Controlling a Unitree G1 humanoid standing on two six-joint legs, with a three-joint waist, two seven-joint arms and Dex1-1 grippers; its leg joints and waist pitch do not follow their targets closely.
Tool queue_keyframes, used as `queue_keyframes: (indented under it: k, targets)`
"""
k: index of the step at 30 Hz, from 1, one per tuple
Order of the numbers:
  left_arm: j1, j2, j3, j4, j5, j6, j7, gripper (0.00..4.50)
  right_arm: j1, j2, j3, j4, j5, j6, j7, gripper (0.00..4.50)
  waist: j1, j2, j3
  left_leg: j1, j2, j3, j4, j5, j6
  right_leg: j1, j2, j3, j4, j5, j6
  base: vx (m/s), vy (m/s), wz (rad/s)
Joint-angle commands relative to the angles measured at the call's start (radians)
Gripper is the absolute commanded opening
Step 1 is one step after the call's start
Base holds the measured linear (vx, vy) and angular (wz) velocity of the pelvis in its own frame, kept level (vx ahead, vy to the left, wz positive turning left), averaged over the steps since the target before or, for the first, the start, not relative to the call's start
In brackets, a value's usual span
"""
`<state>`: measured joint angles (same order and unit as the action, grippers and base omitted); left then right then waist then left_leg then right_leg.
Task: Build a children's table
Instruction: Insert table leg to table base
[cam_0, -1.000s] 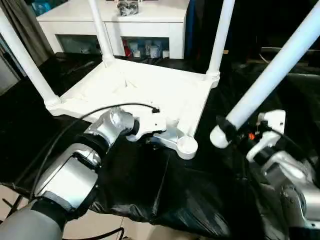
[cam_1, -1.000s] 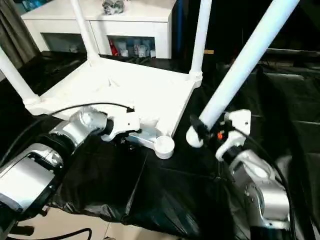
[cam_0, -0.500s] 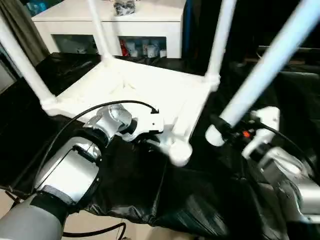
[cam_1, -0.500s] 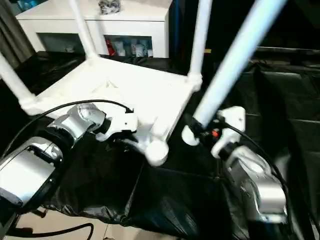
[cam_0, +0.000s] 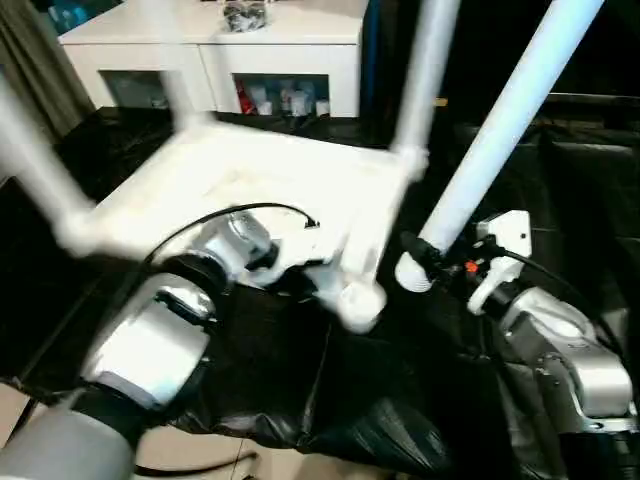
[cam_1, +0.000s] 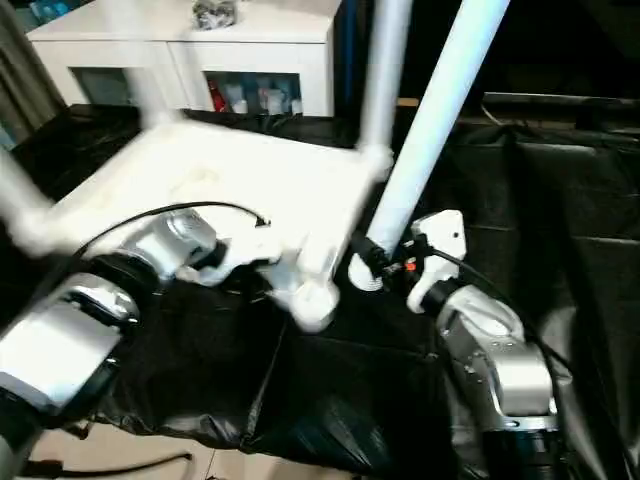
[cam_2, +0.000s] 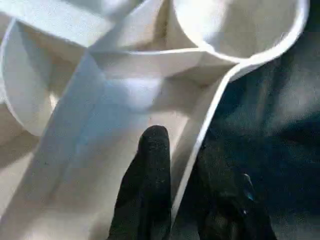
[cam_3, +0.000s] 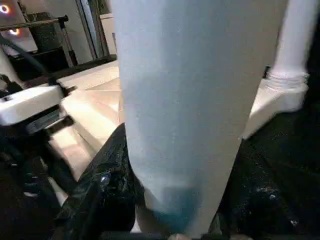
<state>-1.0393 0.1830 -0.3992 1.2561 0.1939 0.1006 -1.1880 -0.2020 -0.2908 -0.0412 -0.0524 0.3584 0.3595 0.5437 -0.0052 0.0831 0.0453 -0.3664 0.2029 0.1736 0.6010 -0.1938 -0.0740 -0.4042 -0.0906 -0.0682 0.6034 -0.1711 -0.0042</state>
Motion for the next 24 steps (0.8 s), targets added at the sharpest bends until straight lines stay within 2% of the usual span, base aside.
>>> queue_keyframes:
  k: [1,2,4,6,7,8,9,10,11,12,14,16,17,18,19,23,24]
  targets:
    - [0.060,0.013,0.035,0.042,-0.034,0.068,0.055,0.41,-0.014,0.004,0.001,-0.007,0.014,0.002,-0.003,1.88,0.017,-0.039,-0.065,-0.010,-0.004,0.001,-0.057,-0.116,0.106,0.070,-0.041,0.026,-0.086,-0.271,-0.220,0.000,0.000,0.00]
    - [0.086,0.003,0.048,0.018,-0.043,0.070,0.081,0.39,-0.014,0.006,0.003,-0.003,0.011,-0.001,-0.005,1.88,0.015,-0.044,-0.066,-0.010,-0.004,0.001,-0.057,-0.118,0.107,0.069,-0.040,0.026,-0.087,-0.277,-0.214,0.000,0.000,0.00]
    - [0.120,-0.007,0.056,-0.016,-0.049,0.039,0.109,0.35,-0.017,0.006,0.003,0.004,0.005,-0.004,-0.009,1.88,0.012,-0.041,-0.066,-0.007,-0.001,0.001,-0.058,-0.128,0.113,0.066,-0.039,0.026,-0.089,-0.284,-0.211,0.000,0.000,0.00]
    - [0.165,-0.006,0.039,-0.070,-0.039,-0.048,0.098,0.21,-0.022,0.007,0.000,0.012,0.001,-0.006,-0.014,1.88,0.013,-0.043,-0.066,-0.001,0.003,0.001,-0.062,-0.158,0.108,0.060,-0.039,0.026,-0.095,-0.321,-0.201,0.000,0.000,0.00]
    - [0.165,-0.006,0.039,-0.070,-0.039,-0.048,0.098,0.21,-0.022,0.007,0.000,0.012,0.001,-0.006,-0.014,1.88,0.015,-0.040,-0.065,0.001,0.006,-0.001,-0.064,-0.165,0.106,0.059,-0.040,0.027,-0.096,-0.326,-0.200,0.000,0.000,0.00]
    - [0.195,-0.010,0.036,-0.109,-0.040,-0.080,0.090,0.17,-0.026,0.007,-0.004,0.018,-0.001,-0.005,-0.018,1.88,0.013,-0.042,-0.064,-0.002,0.007,-0.001,-0.065,-0.172,0.103,0.059,-0.040,0.027,-0.096,-0.331,-0.197,0.000,0.000,0.00]
    - [0.218,-0.018,0.045,-0.140,-0.050,-0.094,0.085,0.08,-0.030,0.006,-0.007,0.024,-0.005,-0.004,-0.021,1.88,0.016,-0.051,-0.063,-0.004,0.009,-0.002,-0.068,-0.177,0.099,0.061,-0.042,0.027,-0.094,-0.339,-0.193,0.000,0.000,0.00]
    - [0.235,-0.031,0.060,-0.161,-0.067,-0.112,0.080,0.08,-0.035,0.003,-0.007,0.030,-0.008,-0.002,-0.020,1.88,0.017,-0.048,-0.062,0.003,0.009,0.000,-0.068,-0.196,0.094,0.054,-0.042,0.028,-0.099,-0.365,-0.186,0.000,0.000,0.00]
    - [0.235,-0.031,0.060,-0.161,-0.067,-0.112,0.080,0.03,-0.035,0.003,-0.007,0.030,-0.008,-0.002,-0.020,1.88,0.018,-0.048,-0.063,0.004,0.010,0.000,-0.068,-0.201,0.091,0.053,-0.043,0.029,-0.100,-0.373,-0.185,0.000,0.000,0.00]
    - [0.253,-0.039,0.072,-0.193,-0.077,-0.111,0.085,0.03,-0.040,-0.002,-0.005,0.033,-0.009,0.005,-0.013,1.88,0.016,-0.064,-0.062,0.000,0.008,0.001,-0.069,-0.203,0.088,0.055,-0.041,0.029,-0.100,-0.382,-0.175,0.000,0.000,0.00]
    - [0.261,-0.040,0.076,-0.209,-0.081,-0.124,0.085,0.00,-0.043,-0.004,-0.002,0.034,-0.009,0.004,-0.006,1.88,0.020,-0.057,-0.063,0.001,0.010,0.000,-0.070,-0.186,0.089,0.054,-0.043,0.031,-0.095,-0.354,-0.177,0.000,0.000,0.00]
    - [0.270,-0.040,0.085,-0.227,-0.090,-0.146,0.101,0.00,-0.047,-0.008,0.001,0.036,-0.011,0.002,0.001,1.88,0.021,-0.057,-0.064,0.000,0.010,0.000,-0.070,-0.181,0.088,0.055,-0.044,0.032,-0.094,-0.347,-0.174,0.000,0.000,0.00]
    - [0.275,-0.038,0.087,-0.240,-0.094,-0.159,0.101,0.00,-0.050,-0.010,0.003,0.038,-0.011,0.001,0.004,1.88,0.022,-0.062,-0.064,-0.001,0.011,0.000,-0.070,-0.176,0.090,0.054,-0.044,0.033,-0.094,-0.334,-0.176,0.000,0.000,0.00]
    - [0.275,-0.036,0.093,-0.245,-0.097,-0.165,0.109,0.45,-0.053,-0.012,0.004,0.040,-0.010,0.001,0.005,1.88,0.026,-0.060,-0.067,-0.001,0.012,0.000,-0.070,-0.162,0.091,0.056,-0.045,0.034,-0.088,-0.308,-0.181,0.000,0.000,0.00]
    - [0.276,-0.032,0.097,-0.250,-0.102,-0.184,0.101,0.57,-0.056,-0.013,0.006,0.042,-0.010,0.001,0.007,1.88,0.028,-0.064,-0.067,-0.001,0.012,0.001,-0.069,-0.151,0.097,0.055,-0.044,0.034,-0.088,-0.290,-0.185,0.000,0.000,0.00]
    - [0.283,-0.012,0.113,-0.259,-0.110,-0.204,0.095,0.74,-0.063,-0.016,0.011,0.049,-0.008,0.002,0.019,1.88,0.040,-0.058,-0.070,0.002,0.015,0.002,-0.068,-0.130,0.096,0.053,-0.046,0.036,-0.081,-0.239,-0.200,0.000,0.000,0.00]
    - [0.287,-0.006,0.130,-0.265,-0.119,-0.199,0.092,0.74,-0.066,-0.017,0.015,0.052,-0.006,0.004,0.028,1.88,0.039,-0.062,-0.069,0.000,0.016,0.002,-0.070,-0.133,0.094,0.054,-0.044,0.036,-0.079,-0.218,-0.205,0.000,0.000,0.00]
